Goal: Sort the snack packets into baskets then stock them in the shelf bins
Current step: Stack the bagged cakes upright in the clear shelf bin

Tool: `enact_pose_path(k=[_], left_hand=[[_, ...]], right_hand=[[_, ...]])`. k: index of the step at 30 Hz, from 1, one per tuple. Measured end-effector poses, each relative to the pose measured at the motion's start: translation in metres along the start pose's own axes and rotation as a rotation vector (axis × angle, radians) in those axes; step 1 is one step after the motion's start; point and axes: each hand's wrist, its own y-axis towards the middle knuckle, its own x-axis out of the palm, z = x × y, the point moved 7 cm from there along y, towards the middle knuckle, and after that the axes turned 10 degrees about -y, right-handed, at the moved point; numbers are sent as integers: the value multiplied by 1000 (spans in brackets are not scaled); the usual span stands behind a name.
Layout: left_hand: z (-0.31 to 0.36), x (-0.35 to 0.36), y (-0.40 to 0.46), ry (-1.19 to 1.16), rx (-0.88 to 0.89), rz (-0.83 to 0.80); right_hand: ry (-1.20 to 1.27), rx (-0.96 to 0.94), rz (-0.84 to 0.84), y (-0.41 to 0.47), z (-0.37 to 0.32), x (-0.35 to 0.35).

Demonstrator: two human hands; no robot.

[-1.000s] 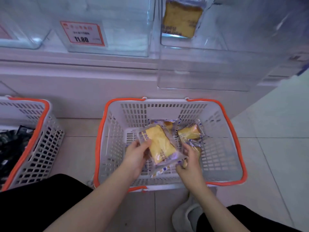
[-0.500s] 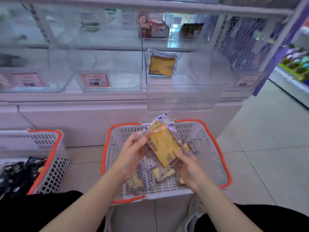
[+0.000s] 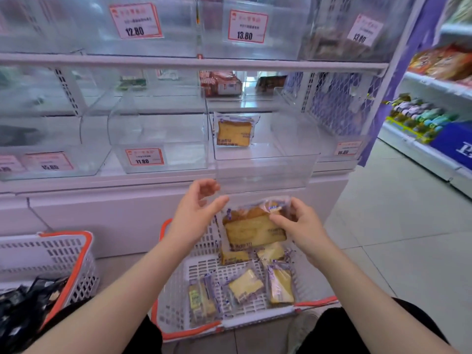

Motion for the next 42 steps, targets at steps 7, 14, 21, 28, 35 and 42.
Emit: enact_pose_path(k=[7, 14, 21, 28, 35, 42], left_hand=[[0, 6, 13, -175, -98, -32], [5, 6, 28, -349, -71, 56], [6, -2, 37, -492, -77, 139], [10, 7, 33, -557, -74, 142], [19, 4, 44, -685, -106, 210], [63, -4, 81, -583, 98, 148]], right_hand=[[240, 39, 30, 15, -9, -4], [180, -4, -104, 29, -25, -7], [457, -27, 63, 27, -26, -15], [581, 70, 209, 33, -19, -22], [274, -3, 92, 35, -41, -7], [135, -139, 22, 67, -96, -19]])
